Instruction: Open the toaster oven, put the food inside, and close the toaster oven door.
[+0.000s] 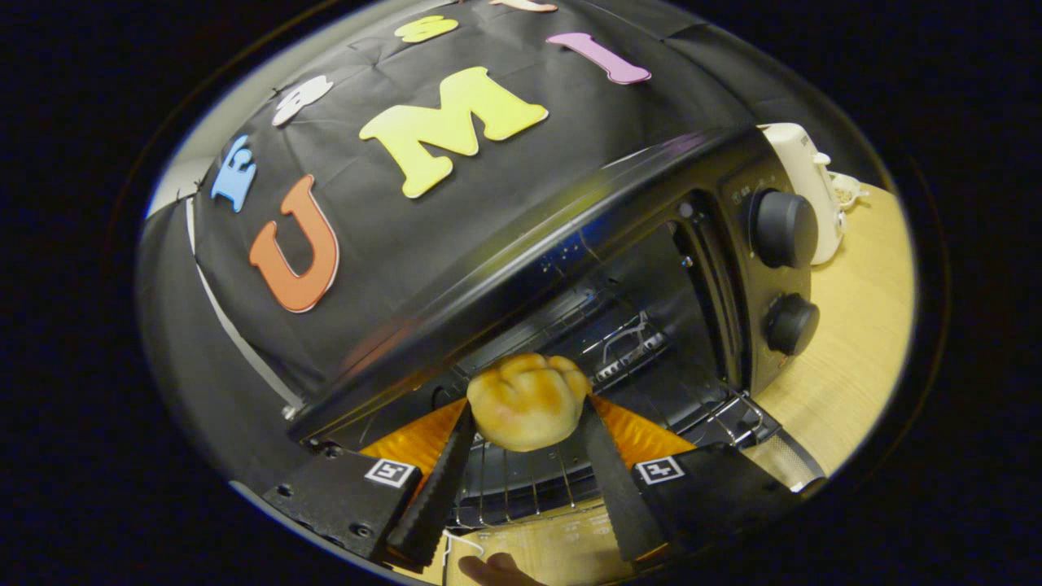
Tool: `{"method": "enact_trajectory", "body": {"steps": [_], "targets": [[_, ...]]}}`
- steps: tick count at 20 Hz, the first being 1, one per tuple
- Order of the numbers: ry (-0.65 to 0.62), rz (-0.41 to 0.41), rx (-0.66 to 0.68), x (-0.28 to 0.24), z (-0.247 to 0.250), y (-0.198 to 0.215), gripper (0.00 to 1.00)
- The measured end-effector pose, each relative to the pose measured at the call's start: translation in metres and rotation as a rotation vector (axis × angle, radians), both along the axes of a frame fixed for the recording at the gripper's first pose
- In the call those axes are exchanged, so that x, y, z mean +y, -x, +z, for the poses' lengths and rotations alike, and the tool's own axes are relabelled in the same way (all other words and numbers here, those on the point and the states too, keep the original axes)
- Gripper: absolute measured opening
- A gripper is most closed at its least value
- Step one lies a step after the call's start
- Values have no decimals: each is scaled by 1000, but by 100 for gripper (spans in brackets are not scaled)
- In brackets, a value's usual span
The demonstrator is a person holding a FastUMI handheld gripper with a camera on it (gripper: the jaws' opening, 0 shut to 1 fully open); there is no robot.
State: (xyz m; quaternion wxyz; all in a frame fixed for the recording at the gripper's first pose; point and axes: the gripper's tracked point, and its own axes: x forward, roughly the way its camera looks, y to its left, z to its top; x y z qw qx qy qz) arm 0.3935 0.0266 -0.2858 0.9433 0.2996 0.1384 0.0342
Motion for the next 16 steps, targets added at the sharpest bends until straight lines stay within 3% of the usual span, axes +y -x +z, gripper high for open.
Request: {"method": "enact_trajectory", "body": {"steps": [5, 8, 11, 16], "targets": [[12, -15, -10, -2, 1, -8, 84], [37, -30, -21, -6, 5, -6, 93], [17, -18, -24, -4, 15, 4, 100], [9, -1, -1, -7, 27, 34, 100]]}}
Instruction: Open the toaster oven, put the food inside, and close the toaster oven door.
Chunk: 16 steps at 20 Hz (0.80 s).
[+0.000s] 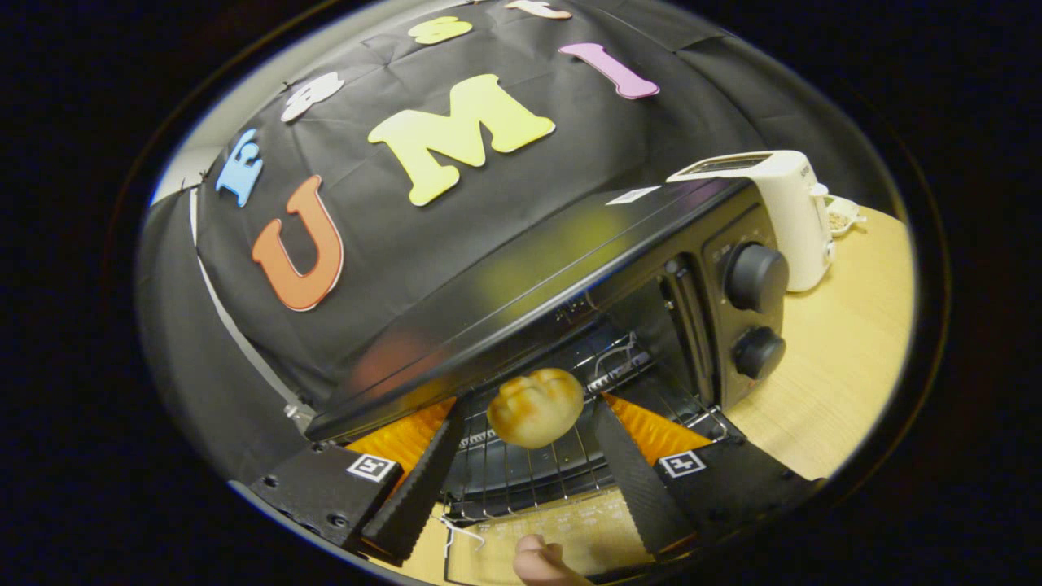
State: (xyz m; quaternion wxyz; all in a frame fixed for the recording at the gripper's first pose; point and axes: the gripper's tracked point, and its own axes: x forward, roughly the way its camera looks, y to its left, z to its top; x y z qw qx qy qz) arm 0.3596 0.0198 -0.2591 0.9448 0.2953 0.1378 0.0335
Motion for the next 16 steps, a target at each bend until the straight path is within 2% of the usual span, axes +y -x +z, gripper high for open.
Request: {"method": "enact_trajectory", "body": {"steps": [7, 16], "targets": [[101, 54, 3, -5, 10, 65, 100], [433, 154, 129, 5, -35, 148, 100]]}}
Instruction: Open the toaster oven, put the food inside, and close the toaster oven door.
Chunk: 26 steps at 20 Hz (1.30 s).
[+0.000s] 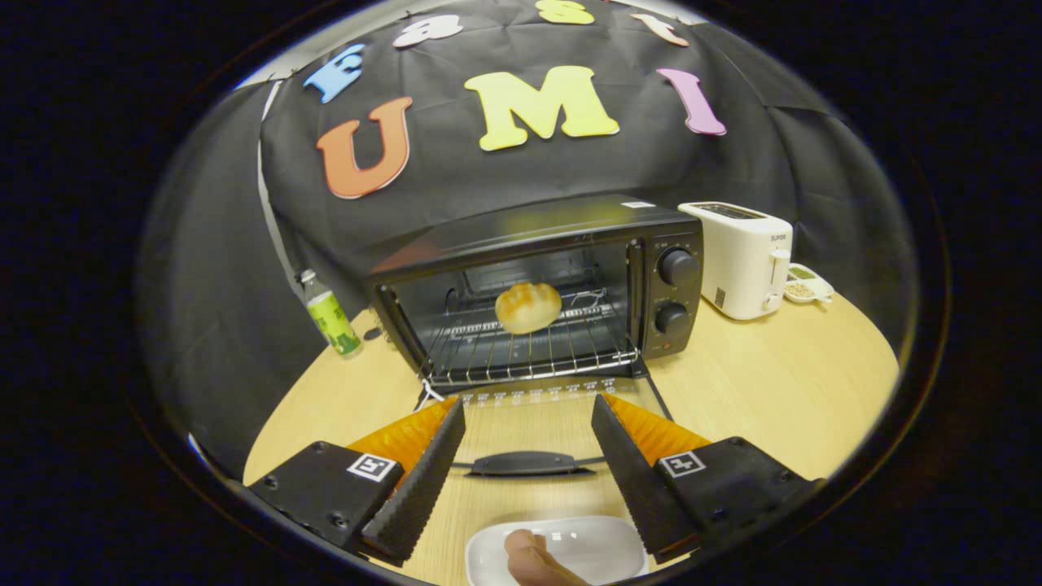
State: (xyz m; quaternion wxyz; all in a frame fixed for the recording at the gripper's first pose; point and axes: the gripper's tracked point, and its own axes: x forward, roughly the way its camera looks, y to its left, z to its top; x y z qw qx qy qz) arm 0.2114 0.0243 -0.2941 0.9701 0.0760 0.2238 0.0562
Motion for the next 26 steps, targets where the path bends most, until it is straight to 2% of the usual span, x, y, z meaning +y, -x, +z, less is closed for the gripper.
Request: {"method": "enact_trajectory", "body": {"steps": [5, 8, 14, 18, 26], "targets": [[72, 35, 115, 13, -33, 30, 100], [111, 45, 149, 16, -46, 31, 100], [83, 28, 223, 16, -76, 27, 100], [107, -8, 205, 9, -78, 14, 100], [132, -5, 209, 13, -71, 9, 100]]}}
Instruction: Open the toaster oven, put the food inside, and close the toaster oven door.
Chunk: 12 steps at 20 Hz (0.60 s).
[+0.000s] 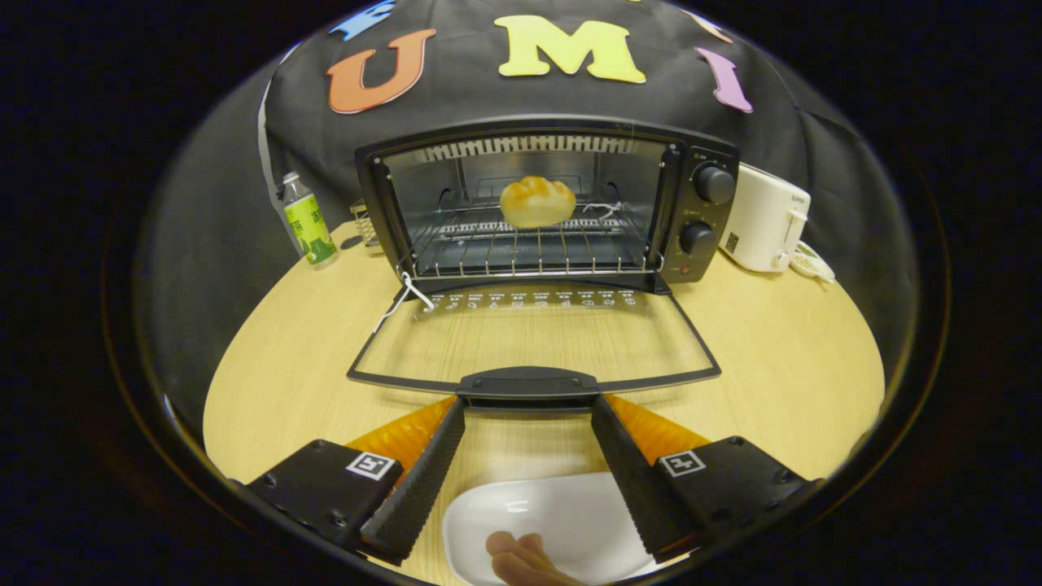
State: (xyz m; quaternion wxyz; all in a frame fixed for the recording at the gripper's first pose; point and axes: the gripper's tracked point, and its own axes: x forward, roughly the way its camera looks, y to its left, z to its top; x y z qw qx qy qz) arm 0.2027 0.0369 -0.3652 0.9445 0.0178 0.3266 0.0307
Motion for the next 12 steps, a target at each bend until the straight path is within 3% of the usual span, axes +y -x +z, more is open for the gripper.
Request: {"method": "enact_trajectory", "body": {"steps": [12], "targets": [[-46, -17, 16, 1, 21, -2, 100]]}}
